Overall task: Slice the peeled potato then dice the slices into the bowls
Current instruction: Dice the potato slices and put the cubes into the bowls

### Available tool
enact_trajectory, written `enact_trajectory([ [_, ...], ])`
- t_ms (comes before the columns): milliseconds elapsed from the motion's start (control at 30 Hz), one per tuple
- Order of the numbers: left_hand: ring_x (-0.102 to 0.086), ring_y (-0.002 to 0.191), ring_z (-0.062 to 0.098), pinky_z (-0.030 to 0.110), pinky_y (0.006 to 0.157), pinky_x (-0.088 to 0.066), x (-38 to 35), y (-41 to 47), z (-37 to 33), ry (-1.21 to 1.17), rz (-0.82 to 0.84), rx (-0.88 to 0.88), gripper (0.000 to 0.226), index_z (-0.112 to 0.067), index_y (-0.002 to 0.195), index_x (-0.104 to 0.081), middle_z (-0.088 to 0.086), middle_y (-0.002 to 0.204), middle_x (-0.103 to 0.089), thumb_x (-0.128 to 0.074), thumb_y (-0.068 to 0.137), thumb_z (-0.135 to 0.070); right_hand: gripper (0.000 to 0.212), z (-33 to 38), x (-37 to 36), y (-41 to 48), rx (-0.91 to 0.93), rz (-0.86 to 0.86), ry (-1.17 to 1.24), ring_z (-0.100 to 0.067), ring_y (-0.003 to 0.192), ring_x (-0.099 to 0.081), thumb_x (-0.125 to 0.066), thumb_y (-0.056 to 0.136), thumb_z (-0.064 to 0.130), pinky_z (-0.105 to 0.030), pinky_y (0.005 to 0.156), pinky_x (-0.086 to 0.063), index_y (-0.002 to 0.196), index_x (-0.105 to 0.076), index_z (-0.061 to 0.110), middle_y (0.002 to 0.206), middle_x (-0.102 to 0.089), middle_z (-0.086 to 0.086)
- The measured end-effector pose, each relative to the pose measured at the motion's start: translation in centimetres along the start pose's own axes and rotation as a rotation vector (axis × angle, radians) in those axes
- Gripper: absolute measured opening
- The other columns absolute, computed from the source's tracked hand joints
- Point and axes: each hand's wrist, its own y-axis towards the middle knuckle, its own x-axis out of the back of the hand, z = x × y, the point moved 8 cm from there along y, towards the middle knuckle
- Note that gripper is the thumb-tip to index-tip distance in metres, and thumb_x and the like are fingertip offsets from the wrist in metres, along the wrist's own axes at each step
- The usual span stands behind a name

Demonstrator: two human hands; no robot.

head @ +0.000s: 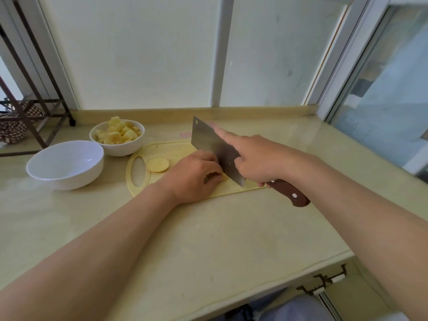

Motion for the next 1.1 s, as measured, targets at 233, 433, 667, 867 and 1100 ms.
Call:
enact_trajectory([
  [233,-0.061,0.084,0.023,0.033,0.076,-0.052,0.2,-0.1,-0.2,0.007,-0.004,0.001,0.009,-0.011,0.090,-0.076,0.004,0.092,-0.066,-0.071,0.083,-0.016,0.085,-0.5,0.2,-2.0,-0.011,0.035,-0.024,-0.022,0.054,-0.068,-0.036,0.101,0.009,-0.027,0.043,-0.051,0.155,0.004,0.062,0.091,-0.055,0.001],
  [433,-0.061,0.084,0.021,0.029,0.077,-0.050,0.1,-0.1,0.0,0.001,-0.004,0.008,0.009,-0.011,0.090,-0.076,0.003,0.092,-0.065,-0.072,0.084,-0.016,0.083,-1.4,0.3,-2.8,-0.029,0.079,-0.023,-0.017,0.046,-0.063,-0.034,0.102,0.011,-0.030,0.047,-0.053,0.157,0.005,0.059,0.084,-0.049,0.002],
  [667,-0.060,0.078,0.021,0.022,0.073,-0.045,-0.1,0.1,0.0,-0.008,-0.001,0.001,0.008,-0.011,0.087,-0.076,0.004,0.087,-0.065,-0.074,0.081,-0.016,0.087,0.3,-1.2,1.4,-0.009,0.047,0.048,-0.020,0.054,-0.067,-0.039,0.098,0.007,-0.030,0.047,-0.053,0.160,0.002,0.052,0.095,-0.053,0.002],
  [867,-0.060,0.074,0.019,0.022,0.070,-0.046,0.4,-0.1,-0.2,-0.005,-0.039,0.001,0.007,-0.012,0.079,-0.076,0.001,0.081,-0.066,-0.071,0.078,-0.015,0.090,-0.3,-1.3,2.1,-0.038,0.042,0.108,-0.021,0.056,-0.069,-0.038,0.094,0.006,-0.029,0.046,-0.052,0.159,0.003,0.053,0.098,-0.058,-0.002],
  [1100,-0.060,0.069,0.019,0.031,0.062,-0.050,0.9,-0.4,-0.1,0.005,-0.071,0.027,0.010,-0.011,0.071,-0.075,0.000,0.076,-0.066,-0.067,0.076,-0.013,0.092,-1.2,-1.6,2.5,-0.062,0.034,0.175,-0.018,0.051,-0.066,-0.038,0.094,0.006,-0.028,0.045,-0.052,0.157,0.003,0.058,0.094,-0.069,-0.004],
])
